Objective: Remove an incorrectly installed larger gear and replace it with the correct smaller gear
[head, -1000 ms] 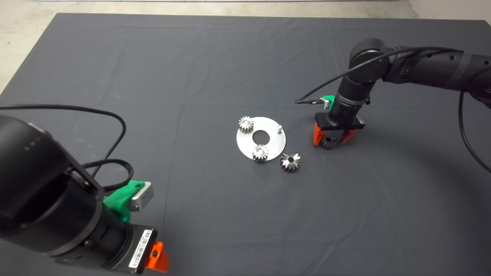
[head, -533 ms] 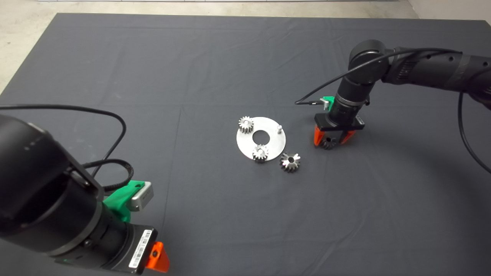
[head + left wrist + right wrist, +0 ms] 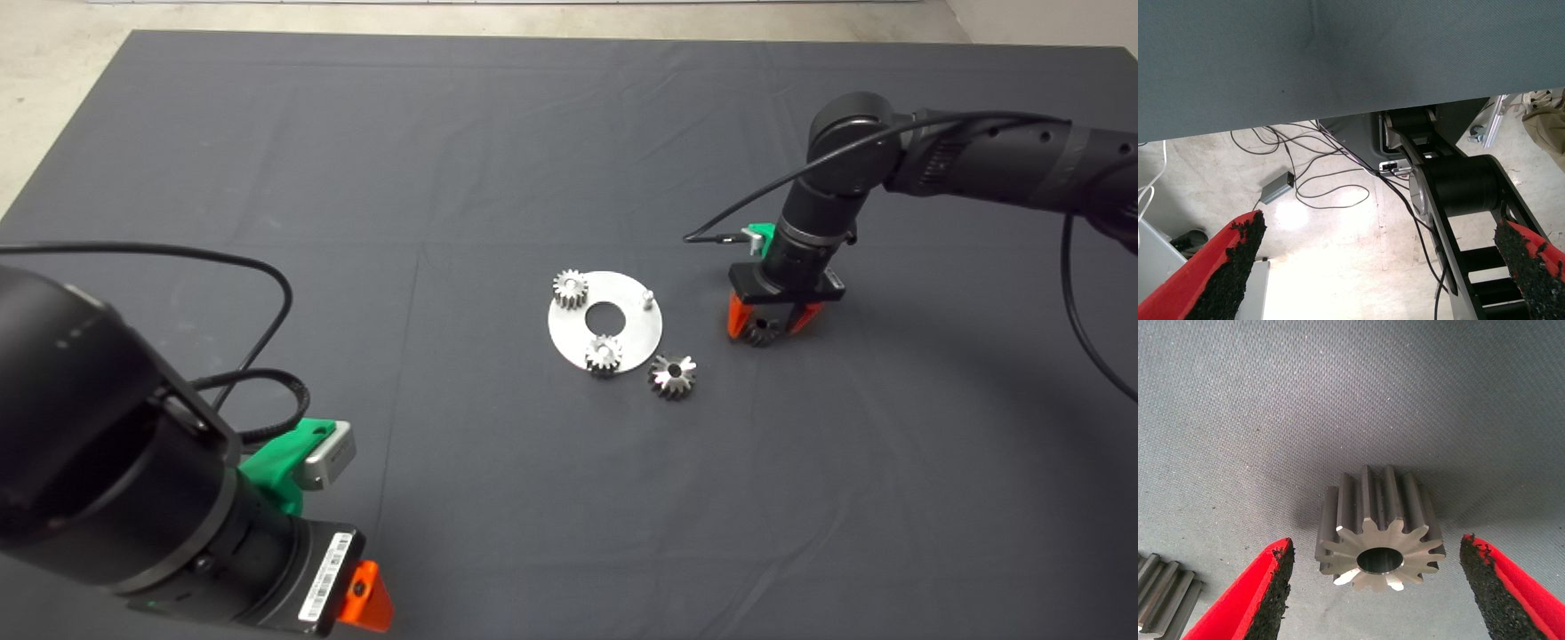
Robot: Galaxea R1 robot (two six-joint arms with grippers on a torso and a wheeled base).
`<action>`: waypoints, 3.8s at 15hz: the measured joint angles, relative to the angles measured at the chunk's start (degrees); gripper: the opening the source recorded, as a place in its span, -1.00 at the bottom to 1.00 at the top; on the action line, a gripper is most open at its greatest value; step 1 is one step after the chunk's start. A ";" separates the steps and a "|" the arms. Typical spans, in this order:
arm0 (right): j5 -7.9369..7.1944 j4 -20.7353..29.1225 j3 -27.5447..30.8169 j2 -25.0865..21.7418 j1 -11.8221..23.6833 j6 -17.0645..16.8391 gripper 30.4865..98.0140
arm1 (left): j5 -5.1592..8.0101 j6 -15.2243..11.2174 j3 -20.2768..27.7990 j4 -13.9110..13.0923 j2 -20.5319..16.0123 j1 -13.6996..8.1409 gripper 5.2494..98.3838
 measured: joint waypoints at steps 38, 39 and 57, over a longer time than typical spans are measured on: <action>0.01 -4.92 -1.32 1.75 0.05 0.05 -0.11 | 0.02 0.06 0.00 0.00 0.02 0.00 0.78; 0.01 -4.88 -1.32 1.77 0.05 0.05 -0.11 | 0.02 0.07 0.00 0.00 0.02 0.00 0.78; 0.01 -1.55 -2.90 1.91 0.38 0.05 -0.11 | 0.02 0.09 0.00 0.00 0.02 0.00 0.78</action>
